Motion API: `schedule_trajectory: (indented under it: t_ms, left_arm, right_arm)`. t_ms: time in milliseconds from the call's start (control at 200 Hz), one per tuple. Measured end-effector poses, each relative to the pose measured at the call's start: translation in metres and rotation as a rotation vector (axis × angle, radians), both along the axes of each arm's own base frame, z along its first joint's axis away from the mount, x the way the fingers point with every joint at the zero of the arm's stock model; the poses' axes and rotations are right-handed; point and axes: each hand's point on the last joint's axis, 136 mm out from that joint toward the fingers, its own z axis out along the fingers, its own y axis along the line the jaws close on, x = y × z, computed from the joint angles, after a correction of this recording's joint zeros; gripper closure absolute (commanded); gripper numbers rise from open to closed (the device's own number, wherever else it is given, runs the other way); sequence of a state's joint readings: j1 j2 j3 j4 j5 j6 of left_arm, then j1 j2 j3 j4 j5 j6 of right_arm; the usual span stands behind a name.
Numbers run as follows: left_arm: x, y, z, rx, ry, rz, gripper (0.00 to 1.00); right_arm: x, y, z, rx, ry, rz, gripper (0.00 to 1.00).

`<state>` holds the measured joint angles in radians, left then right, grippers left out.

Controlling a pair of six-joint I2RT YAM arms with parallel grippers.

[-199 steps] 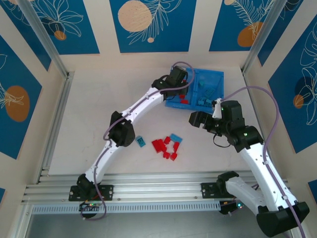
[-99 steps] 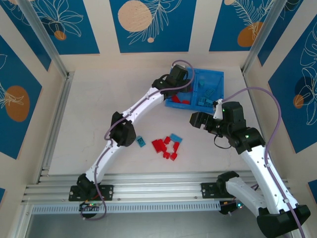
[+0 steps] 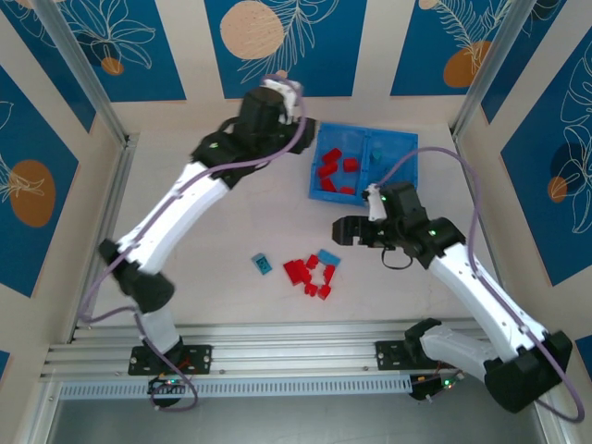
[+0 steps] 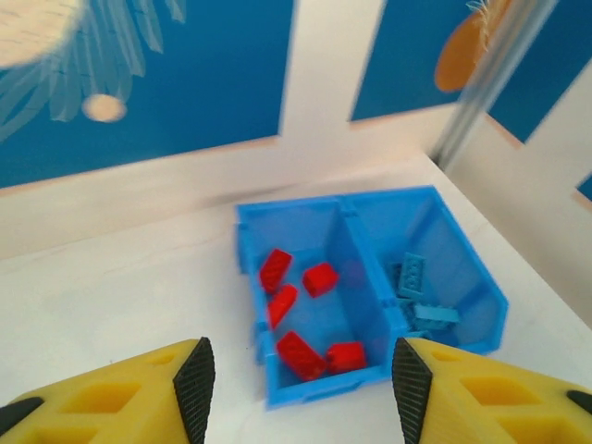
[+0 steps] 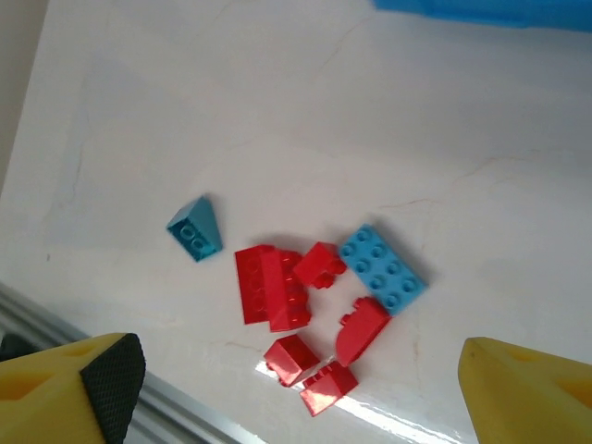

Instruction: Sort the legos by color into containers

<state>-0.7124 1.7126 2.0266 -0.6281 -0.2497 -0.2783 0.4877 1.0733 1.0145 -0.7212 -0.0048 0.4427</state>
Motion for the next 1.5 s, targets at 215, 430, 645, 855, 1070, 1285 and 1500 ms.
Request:
schedule_trajectory:
  t_ms: [215,430,645,855,1070,1285,1500]
  left_arm:
    - [-0.048,0.117,-0.005,0.067,-0.006,0.211,0.41]
    - [-0.121,0.159,-0.041,0.160,0.049,0.134,0.38]
    - [-0.183,0.185,-0.074,0.221,0.101,0.023,0.23]
    - [-0.201,0.183,-0.108,0.276,0.204,-0.062,0.03]
    - [-0.212,0.179,-0.128,0.290,0.267,-0.114,0.00]
    - [-0.222,0.166,-0.135,0.326,0.265,-0.252,0.00]
    - [-0.225,0.149,-0.149,0.368,0.241,-0.398,0.00]
  right_arm:
    - [0.003,0.079,-0.023,-0.081,0.042,0.271,0.09]
    - [-0.005,0.156,-0.078,-0.199,0.070,0.520,0.08]
    - [-0.002,0.198,-0.130,-0.311,0.060,0.653,0.08]
    - [0.010,0.213,-0.158,-0.359,0.069,0.682,0.26]
    - [0.017,0.222,-0.178,-0.389,0.080,0.692,0.56]
    - [0.016,0.224,-0.179,-0.390,0.083,0.690,0.76]
    - [0.028,0.214,-0.148,-0.335,0.065,0.618,0.77]
